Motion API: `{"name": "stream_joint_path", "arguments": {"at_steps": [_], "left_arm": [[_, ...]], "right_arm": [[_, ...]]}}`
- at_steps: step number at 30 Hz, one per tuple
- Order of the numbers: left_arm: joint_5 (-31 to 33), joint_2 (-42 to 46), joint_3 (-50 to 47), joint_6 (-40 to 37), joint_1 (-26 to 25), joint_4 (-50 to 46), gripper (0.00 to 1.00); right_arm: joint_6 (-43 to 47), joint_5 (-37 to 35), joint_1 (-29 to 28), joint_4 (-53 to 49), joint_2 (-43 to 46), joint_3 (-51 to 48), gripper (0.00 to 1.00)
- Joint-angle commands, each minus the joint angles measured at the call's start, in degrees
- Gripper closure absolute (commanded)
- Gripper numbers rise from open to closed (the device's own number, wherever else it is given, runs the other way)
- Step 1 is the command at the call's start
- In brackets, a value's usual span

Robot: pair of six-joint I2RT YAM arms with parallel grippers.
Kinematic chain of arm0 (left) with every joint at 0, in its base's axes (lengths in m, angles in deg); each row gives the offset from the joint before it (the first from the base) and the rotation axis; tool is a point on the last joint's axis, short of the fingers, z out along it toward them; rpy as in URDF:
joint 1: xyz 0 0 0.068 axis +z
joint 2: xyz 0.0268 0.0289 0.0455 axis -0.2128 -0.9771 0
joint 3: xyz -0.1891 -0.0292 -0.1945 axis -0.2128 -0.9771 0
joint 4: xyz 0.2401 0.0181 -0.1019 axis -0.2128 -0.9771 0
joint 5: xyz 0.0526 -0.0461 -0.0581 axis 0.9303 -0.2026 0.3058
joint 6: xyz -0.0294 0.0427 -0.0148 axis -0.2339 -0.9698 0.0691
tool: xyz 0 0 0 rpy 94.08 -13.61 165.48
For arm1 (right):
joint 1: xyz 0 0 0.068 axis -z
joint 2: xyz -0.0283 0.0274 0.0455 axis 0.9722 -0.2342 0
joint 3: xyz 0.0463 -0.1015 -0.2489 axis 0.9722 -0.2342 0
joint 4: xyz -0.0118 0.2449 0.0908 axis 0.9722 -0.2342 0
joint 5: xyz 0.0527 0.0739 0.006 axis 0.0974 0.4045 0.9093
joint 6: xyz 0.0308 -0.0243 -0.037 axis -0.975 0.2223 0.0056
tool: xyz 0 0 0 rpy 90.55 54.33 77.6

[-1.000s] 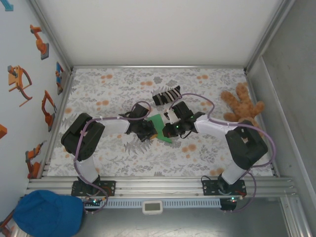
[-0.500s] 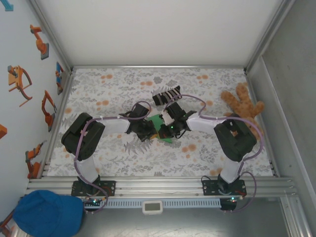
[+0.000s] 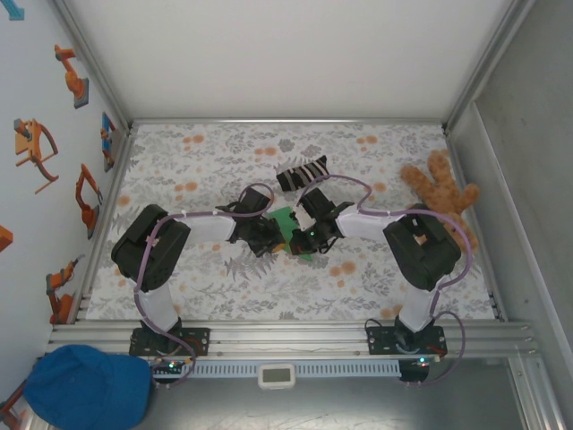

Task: Fold a paper plane with a square sheet of paper (pick it up from the middle)
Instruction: Third fold the triangle at the center of the table.

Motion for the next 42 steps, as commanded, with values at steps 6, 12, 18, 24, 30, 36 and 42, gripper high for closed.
{"name": "stream_joint_path", "arguments": {"at_steps": [6, 12, 18, 24, 30, 36, 42], "left_arm": [[4.9, -3.3, -1.7, -0.7, 0.3, -8.0, 0.98], [5.3, -3.5, -1.8, -1.2, 0.6, -8.5, 0.98], [5.5, -3.6, -1.8, -1.7, 0.8, -9.0, 0.98], [5.7, -3.7, -1.8, -2.1, 1.2, -9.7, 0.98], [6.1, -3.5, -1.8, -2.6, 1.6, -10.4, 0.98], [6.0, -3.6, -1.1, -2.9, 1.7, -10.7, 0.98], [5.6, -3.9, -0.1, -3.4, 1.6, -10.8, 0.98]], "right_arm": [[1.6, -3.8, -0.2, -3.2, -0.7, 0.0, 1.00], [2.3, -3.3, 0.0, -3.9, -1.3, -0.8, 1.00], [2.6, -1.2, 1.3, -4.1, -1.0, -2.7, 1.00], [3.4, 0.2, 3.3, -4.1, 1.6, -5.7, 1.00], [3.4, 0.5, 5.2, -3.8, 4.6, -9.3, 1.00], [2.7, -0.3, 6.9, -3.6, 7.8, -13.5, 1.00], [2.0, -1.5, 7.1, -3.0, 14.2, -14.8, 1.00]]}}
